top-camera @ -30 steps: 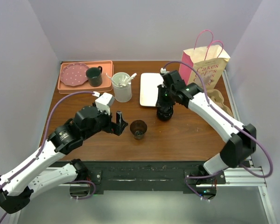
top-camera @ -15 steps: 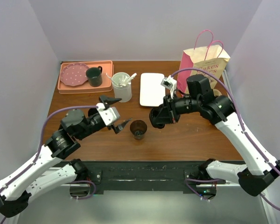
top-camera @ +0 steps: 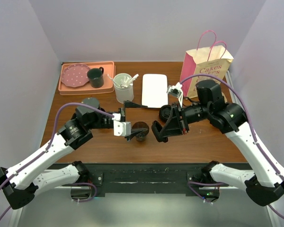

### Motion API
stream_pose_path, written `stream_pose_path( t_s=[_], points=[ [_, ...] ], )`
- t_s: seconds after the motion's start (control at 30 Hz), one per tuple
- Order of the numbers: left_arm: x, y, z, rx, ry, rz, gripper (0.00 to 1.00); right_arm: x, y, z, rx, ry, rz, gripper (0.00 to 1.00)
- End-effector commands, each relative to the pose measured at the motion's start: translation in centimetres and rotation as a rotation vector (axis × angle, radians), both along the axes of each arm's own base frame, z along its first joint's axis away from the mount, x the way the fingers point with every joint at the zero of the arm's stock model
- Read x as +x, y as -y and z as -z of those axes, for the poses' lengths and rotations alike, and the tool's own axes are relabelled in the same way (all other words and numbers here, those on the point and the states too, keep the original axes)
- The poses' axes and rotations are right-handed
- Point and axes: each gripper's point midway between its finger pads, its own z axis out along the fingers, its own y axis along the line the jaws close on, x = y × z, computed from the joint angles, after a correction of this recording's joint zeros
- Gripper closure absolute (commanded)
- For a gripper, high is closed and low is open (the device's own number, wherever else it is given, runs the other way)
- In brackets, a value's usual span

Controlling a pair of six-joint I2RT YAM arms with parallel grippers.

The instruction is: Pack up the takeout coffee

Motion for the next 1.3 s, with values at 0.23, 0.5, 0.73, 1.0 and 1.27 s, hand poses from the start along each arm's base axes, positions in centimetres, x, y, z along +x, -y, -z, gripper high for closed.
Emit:
stream_pose_path(
  t_s=[0.23, 0.5, 0.73, 1.0, 1.27],
  points=[
    [-3.9, 2.1, -2.6, -0.055, 0.060, 0.307, 0.16, -1.7, 0.0, -0.8, 0.039, -0.056, -0.070, 0.99],
    [-4.1, 3.0, -2.8, -0.076, 0.060, 0.368, 0.23, -1.6, -0.5, -1.9, 0.077, -0.061, -0.094, 0.99],
    [-4.2, 3.6, -2.5, -0.071, 0.026, 0.404, 0.41, -1.5, -0.8, -1.8, 0.081, -0.075, -0.103, 0.99],
    [-5.0, 3.0, -1.7, -0.058, -0.029, 0.417, 0.69, -1.3, -1.0, -2.9, 0.121, -0.046, -0.103, 0.87],
    [-6.5, 0.8, -3.3, -0.234, -0.134, 0.342, 0.75, 1.1, -2.4, -10.0, 0.299, 0.057, 0.033, 0.47]
  ],
)
